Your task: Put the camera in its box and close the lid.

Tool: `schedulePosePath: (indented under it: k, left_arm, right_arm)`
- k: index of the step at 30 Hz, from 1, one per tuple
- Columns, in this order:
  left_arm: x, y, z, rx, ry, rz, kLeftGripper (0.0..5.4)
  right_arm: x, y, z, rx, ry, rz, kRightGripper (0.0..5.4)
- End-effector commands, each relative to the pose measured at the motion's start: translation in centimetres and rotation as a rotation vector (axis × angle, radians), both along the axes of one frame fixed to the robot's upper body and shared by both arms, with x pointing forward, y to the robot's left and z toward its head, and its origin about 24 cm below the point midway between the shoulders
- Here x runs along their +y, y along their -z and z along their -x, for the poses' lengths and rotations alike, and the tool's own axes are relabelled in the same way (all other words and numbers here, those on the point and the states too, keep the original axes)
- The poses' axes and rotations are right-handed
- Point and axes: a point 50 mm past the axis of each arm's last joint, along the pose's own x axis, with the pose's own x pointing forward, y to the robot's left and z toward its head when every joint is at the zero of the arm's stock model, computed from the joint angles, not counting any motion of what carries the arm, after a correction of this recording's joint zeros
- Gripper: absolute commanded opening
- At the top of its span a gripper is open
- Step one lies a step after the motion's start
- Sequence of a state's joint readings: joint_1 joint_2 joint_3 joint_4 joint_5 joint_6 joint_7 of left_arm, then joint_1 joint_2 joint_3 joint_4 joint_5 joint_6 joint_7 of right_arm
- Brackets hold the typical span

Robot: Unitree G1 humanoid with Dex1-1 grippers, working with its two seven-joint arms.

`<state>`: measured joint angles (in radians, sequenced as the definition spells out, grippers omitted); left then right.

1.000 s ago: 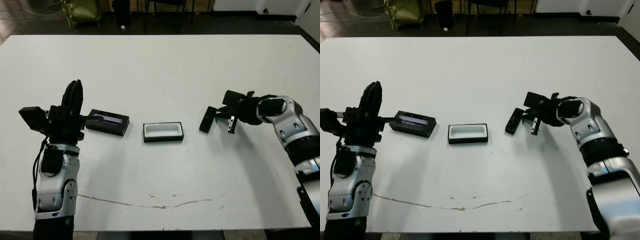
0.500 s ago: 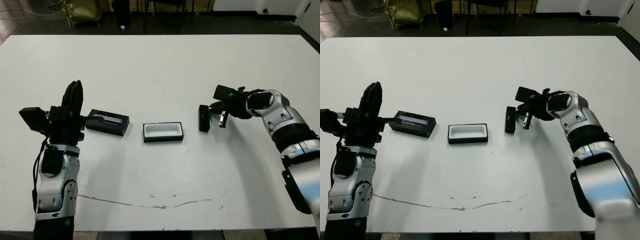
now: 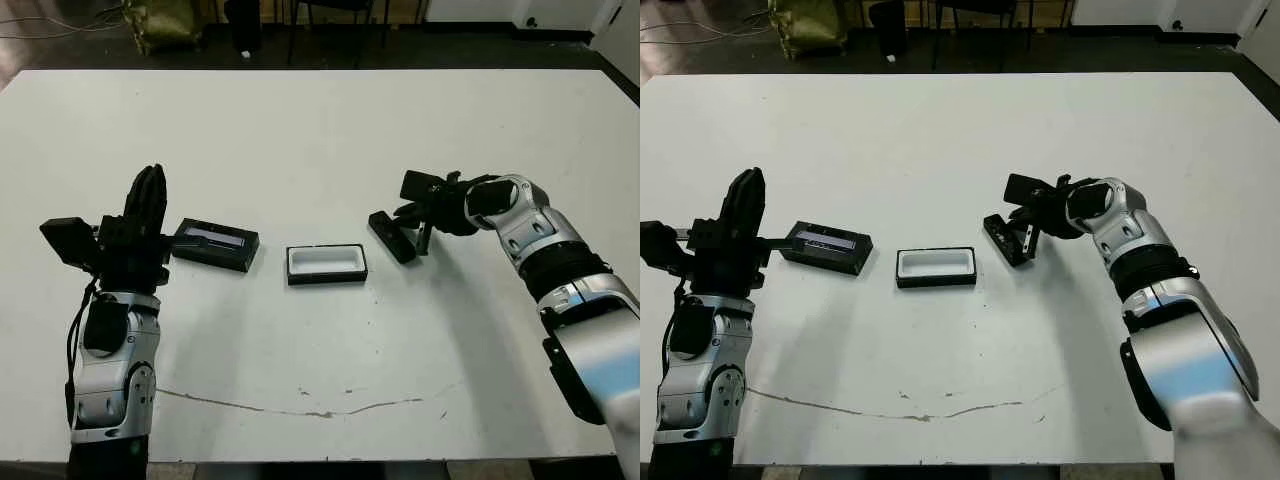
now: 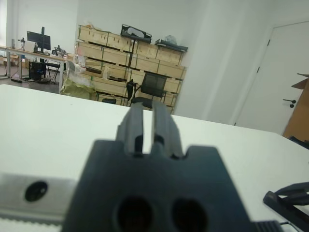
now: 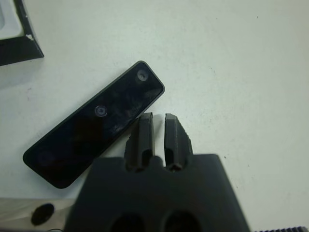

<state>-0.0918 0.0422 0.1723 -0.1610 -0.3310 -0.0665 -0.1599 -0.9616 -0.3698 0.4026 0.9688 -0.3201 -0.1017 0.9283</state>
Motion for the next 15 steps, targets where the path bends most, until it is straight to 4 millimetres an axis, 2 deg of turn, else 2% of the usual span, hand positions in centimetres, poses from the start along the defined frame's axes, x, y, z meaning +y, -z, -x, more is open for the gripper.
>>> schedulePosePath:
  k: [1,8,15]
  left_arm:
    - [0.1,0.7,0.2,0.043,-0.003,0.004,0.01]
    - [0.0,0.7,0.1,0.041,0.001,0.002,0.01]
    - [0.0,0.7,0.2,0.042,-0.002,-0.005,0.01]
  right_arm:
    - [0.1,1.7,0.7,0.072,-0.015,0.016,0.00]
    - [-0.5,1.6,0.5,0.049,0.049,-0.015,0.00]
    - [-2.4,1.0,-0.1,-0.235,0.313,-0.086,0.00]
